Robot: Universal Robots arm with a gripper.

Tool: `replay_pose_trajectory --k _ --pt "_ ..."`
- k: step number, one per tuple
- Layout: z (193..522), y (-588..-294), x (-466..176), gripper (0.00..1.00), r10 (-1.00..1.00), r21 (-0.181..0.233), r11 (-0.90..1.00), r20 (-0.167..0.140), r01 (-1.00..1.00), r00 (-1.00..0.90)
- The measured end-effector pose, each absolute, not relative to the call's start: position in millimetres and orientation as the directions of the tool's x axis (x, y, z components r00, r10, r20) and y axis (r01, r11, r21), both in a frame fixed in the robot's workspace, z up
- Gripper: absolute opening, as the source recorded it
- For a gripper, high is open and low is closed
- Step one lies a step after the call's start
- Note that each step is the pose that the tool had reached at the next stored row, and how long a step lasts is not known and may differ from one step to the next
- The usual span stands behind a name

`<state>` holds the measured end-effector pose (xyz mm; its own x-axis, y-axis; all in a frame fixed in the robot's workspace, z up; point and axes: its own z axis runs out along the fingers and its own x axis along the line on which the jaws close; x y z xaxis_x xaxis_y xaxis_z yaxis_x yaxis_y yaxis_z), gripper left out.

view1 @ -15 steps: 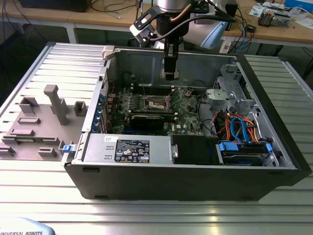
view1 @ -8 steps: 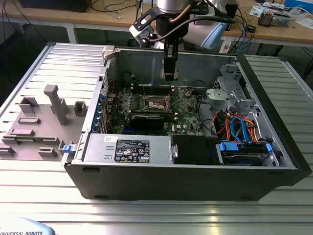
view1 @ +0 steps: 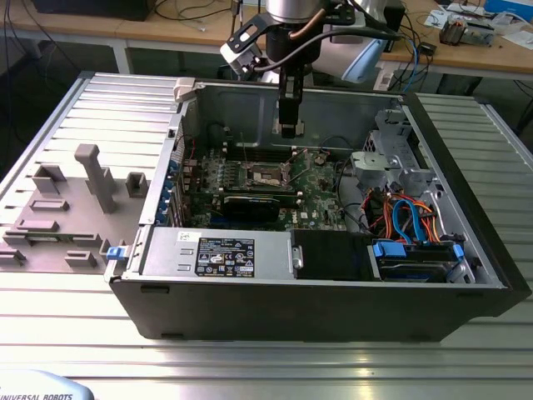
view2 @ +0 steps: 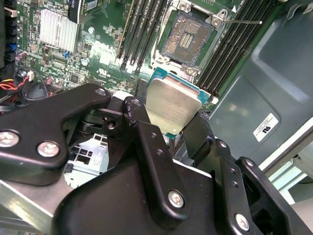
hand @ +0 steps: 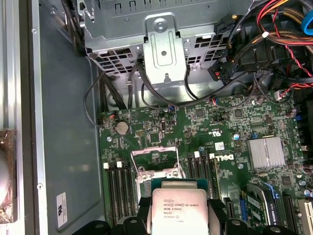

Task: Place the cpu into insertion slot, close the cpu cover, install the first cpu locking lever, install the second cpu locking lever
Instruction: 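Place the cpu into insertion slot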

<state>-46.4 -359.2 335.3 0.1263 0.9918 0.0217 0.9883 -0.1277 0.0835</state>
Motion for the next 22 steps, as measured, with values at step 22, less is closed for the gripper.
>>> replay_pose_trajectory --k 22 --pt "334.2 -359.2 -50.3 0.54 0.986 0.084 -0.167 0.022 0.982 0.166"
